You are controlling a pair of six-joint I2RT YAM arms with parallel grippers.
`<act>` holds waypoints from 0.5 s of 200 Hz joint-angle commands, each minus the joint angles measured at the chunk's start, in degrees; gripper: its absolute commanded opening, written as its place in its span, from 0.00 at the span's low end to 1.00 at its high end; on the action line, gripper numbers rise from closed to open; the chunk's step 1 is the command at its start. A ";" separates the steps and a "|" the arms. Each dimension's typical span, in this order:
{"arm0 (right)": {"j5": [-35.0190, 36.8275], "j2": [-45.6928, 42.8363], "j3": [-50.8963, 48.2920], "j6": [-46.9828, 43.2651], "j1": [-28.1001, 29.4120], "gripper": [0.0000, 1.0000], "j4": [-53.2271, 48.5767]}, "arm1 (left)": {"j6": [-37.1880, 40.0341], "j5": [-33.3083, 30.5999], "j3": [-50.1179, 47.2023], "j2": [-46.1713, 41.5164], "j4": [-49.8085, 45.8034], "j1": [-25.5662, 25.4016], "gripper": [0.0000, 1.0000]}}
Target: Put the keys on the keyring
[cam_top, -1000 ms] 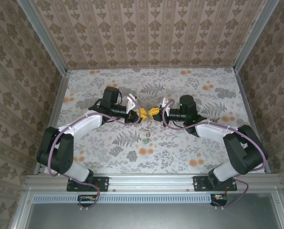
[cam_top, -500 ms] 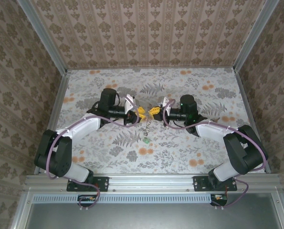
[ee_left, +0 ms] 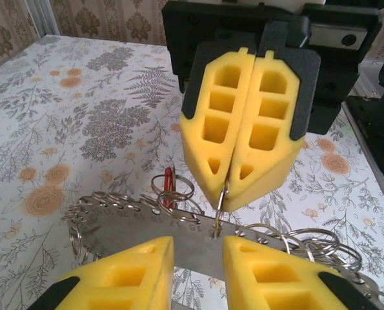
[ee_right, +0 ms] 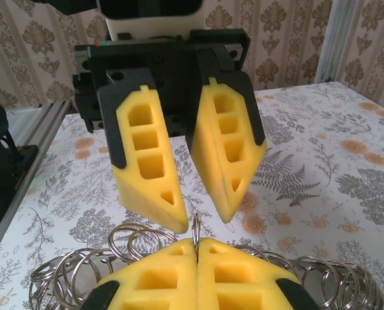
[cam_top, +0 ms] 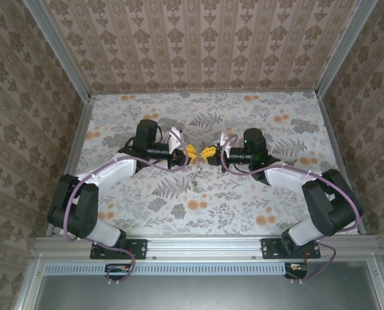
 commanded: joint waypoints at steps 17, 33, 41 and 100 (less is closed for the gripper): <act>-3.32 -0.88 1.68 1.40 0.00 0.00 1.58 | 0.04 3.04 2.95 0.90 -0.40 -0.60 0.26; -3.33 -1.15 1.60 1.73 0.07 0.00 1.58 | 0.03 3.51 3.12 1.23 -0.23 -0.85 0.26; -3.33 -1.16 1.64 1.75 0.07 0.00 1.66 | 0.01 3.75 3.27 1.36 -0.07 -1.03 0.25; -3.31 -0.76 1.57 4.04 0.06 0.00 4.65 | 1.31 4.39 4.61 2.51 -2.19 -1.39 0.24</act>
